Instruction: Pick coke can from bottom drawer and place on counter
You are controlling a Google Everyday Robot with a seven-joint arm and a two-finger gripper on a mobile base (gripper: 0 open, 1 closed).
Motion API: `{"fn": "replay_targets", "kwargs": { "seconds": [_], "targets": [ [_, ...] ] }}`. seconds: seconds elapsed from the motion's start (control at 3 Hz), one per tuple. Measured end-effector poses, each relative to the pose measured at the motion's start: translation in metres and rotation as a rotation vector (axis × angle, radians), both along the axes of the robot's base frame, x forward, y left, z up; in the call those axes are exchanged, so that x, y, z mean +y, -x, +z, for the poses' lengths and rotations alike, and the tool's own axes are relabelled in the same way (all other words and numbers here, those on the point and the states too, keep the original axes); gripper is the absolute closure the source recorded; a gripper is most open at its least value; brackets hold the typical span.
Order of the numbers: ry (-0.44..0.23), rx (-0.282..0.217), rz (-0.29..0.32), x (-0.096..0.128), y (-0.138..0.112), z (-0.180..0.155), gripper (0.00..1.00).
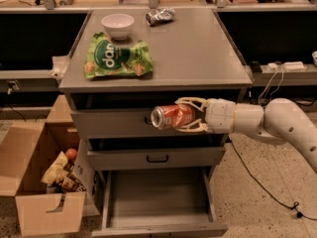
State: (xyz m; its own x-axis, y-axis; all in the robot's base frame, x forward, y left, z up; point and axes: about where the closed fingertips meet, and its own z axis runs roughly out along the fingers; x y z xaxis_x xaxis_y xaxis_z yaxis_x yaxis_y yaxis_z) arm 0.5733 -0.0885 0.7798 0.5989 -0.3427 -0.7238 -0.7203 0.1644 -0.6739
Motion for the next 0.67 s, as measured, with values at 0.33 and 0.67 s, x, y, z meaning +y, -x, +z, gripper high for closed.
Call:
{"fn": "replay_targets", "kwargs": {
  "seconds": [0.33,0.67],
  "targets": [
    [0.027,-0.063,-0.020,-0.024,0.004,0.060,1.00],
    [0.052,-0.089,-0.058,-0.038,-0.010,0.112,1.00]
  ]
}}
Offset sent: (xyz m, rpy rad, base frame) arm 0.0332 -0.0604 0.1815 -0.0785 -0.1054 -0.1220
